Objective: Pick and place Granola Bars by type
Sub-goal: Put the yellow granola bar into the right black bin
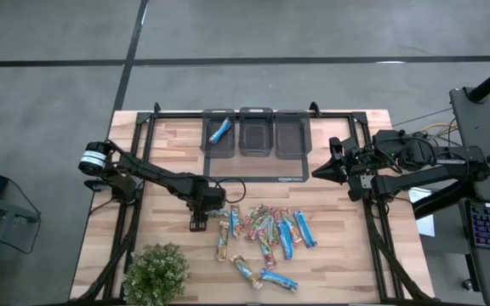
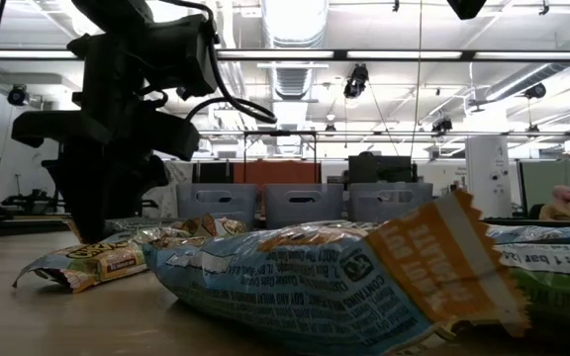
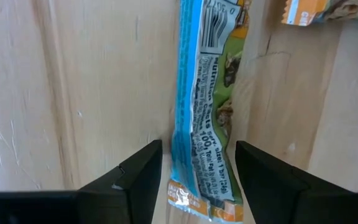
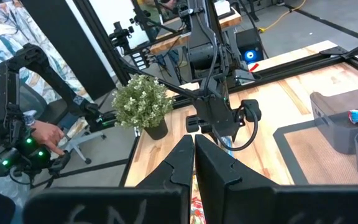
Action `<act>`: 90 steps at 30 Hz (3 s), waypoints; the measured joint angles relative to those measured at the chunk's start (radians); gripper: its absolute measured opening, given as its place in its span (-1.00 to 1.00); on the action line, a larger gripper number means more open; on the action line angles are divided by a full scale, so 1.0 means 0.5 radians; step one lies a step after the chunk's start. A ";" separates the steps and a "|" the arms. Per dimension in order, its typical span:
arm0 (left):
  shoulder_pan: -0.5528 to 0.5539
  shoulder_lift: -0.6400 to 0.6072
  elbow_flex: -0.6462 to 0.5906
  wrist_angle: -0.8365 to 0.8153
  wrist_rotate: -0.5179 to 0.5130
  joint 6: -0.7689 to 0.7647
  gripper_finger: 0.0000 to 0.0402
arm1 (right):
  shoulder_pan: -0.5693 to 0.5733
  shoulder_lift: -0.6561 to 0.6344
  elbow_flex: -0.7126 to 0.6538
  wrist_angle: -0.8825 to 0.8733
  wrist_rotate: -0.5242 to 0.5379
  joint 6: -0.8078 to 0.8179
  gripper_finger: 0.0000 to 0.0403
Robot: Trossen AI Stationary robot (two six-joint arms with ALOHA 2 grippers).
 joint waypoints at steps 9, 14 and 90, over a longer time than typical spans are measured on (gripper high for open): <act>0.000 0.000 0.005 0.009 0.002 -0.022 -0.06 | 0.000 0.000 0.000 0.000 0.000 0.000 -0.96; 0.000 0.000 0.005 0.009 0.002 -0.023 -0.09 | 0.000 0.000 0.000 0.000 0.000 0.000 -0.96; 0.293 -0.004 0.743 -0.157 -0.159 0.166 -0.68 | 0.000 0.000 0.000 0.000 0.056 -0.005 -0.96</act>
